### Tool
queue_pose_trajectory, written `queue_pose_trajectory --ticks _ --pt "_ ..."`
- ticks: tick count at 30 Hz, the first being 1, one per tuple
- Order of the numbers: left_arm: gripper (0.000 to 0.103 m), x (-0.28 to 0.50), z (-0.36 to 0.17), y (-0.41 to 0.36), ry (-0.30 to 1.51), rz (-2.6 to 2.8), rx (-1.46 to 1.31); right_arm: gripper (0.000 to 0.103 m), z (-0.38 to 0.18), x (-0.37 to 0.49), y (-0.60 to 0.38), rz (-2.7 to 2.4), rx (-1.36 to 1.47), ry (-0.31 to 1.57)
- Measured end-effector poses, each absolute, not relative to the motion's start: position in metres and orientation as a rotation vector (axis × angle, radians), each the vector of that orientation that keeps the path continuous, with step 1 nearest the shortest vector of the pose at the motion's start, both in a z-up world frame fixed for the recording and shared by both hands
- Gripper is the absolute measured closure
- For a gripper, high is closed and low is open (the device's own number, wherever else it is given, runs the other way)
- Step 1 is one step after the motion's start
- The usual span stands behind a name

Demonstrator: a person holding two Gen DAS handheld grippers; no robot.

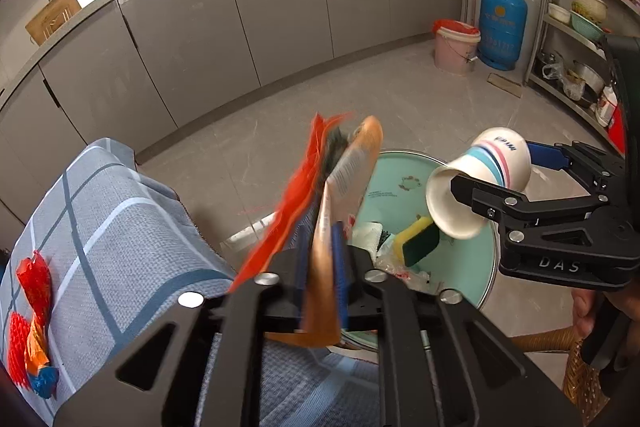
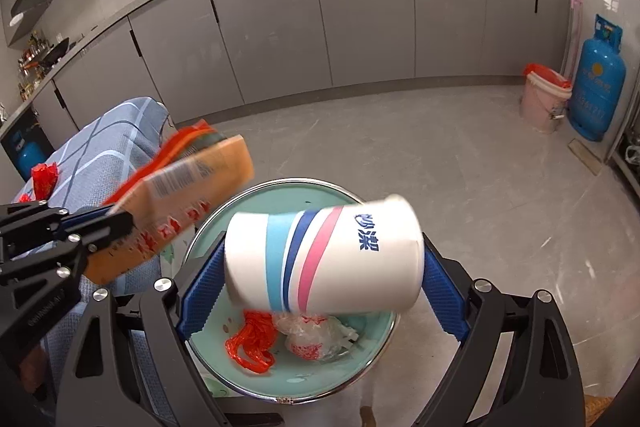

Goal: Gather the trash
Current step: 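Carry snack bag and paper cup over the green basin and open both tools, then return both tools from the basin to the table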

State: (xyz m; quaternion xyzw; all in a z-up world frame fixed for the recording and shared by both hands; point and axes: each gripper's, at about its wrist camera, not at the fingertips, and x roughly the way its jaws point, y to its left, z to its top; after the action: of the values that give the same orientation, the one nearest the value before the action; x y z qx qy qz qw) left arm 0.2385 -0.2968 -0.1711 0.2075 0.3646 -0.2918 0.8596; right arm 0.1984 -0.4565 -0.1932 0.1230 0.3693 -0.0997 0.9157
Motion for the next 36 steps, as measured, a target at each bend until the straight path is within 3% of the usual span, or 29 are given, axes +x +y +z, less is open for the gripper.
queue_pose_trajectory --ticks 2,7,9,12,24,36 --pt "0.067 0.238 -0.172 -0.299 0.761 -0.611 0.436 0.01 -0.194 0.197 -0.46 -0.215 0.266 0.756" --pt "0.055 0.237 -0.173 -0.298 0.761 -0.597 0.438 0.01 -0.197 0.192 -0.466 -0.232 0.298 0.756" --pt "0.04 0.238 -0.173 -0.296 0.756 -0.582 0.429 0.009 -0.198 0.189 -0.466 -0.24 0.307 0.753" --pt "0.031 0.237 -0.171 -0.293 0.744 -0.559 0.422 0.009 -0.2 0.184 -0.467 -0.248 0.326 0.753" --pt "0.024 0.236 -0.163 -0.28 0.736 -0.53 0.399 0.009 -0.191 0.18 -0.452 -0.24 0.315 0.76" --pt "0.023 0.231 -0.151 -0.256 0.729 -0.504 0.363 0.009 -0.174 0.181 -0.424 -0.205 0.272 0.751"
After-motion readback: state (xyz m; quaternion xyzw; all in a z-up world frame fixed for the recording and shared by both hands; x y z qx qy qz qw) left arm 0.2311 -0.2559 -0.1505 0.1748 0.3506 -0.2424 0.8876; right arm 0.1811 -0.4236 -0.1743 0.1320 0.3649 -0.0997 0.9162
